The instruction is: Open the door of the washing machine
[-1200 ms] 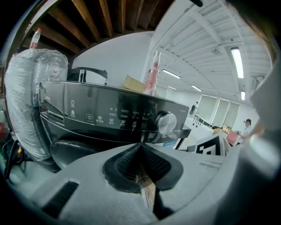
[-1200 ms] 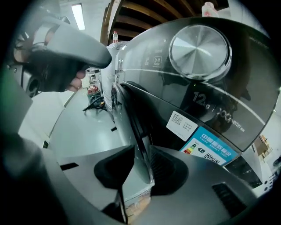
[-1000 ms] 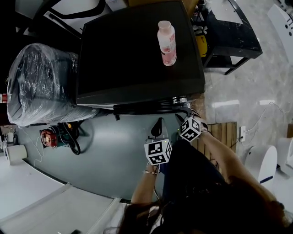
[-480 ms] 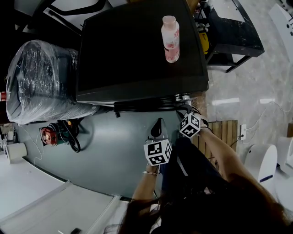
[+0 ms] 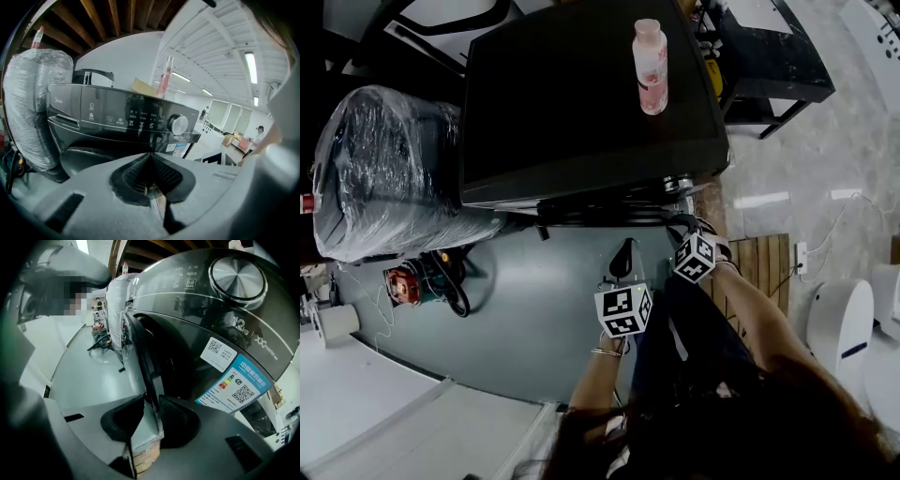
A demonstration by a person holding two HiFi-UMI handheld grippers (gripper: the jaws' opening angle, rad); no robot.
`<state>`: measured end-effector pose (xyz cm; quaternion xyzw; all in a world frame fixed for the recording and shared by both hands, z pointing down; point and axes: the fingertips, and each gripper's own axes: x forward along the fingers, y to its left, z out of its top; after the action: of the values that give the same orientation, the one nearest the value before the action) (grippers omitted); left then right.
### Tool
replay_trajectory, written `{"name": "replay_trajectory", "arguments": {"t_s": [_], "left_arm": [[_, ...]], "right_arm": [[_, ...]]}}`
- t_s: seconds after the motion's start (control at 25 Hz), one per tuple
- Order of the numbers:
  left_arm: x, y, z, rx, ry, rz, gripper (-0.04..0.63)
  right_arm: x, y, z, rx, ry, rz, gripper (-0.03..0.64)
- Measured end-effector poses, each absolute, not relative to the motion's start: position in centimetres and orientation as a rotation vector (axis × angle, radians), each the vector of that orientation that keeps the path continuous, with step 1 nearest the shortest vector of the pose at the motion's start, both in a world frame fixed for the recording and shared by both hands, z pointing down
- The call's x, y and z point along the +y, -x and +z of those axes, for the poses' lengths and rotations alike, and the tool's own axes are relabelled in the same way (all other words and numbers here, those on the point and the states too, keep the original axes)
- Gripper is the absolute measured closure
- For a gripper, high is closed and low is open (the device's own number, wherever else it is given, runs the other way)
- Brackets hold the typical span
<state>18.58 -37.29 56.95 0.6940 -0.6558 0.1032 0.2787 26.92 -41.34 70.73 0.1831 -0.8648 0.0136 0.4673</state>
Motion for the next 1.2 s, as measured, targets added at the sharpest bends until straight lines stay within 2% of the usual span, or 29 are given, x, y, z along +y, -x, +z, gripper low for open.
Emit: {"name": "replay_trajectory", "arguments": {"t_s": [0.72, 1.2], "left_arm": [[-30.4, -17.9, 56.1, -1.608, -2.019, 0.321, 0.583], [-25.0, -17.7, 56.1, -1.703, -1.918, 0.296, 0.583]], "right_arm": [[-33.6, -27.1, 71.4, -1.987, -0.561, 0.099, 0.528], [-28.0, -26.6, 71.8, -2.003, -0.487, 0.106, 0.548]]}}
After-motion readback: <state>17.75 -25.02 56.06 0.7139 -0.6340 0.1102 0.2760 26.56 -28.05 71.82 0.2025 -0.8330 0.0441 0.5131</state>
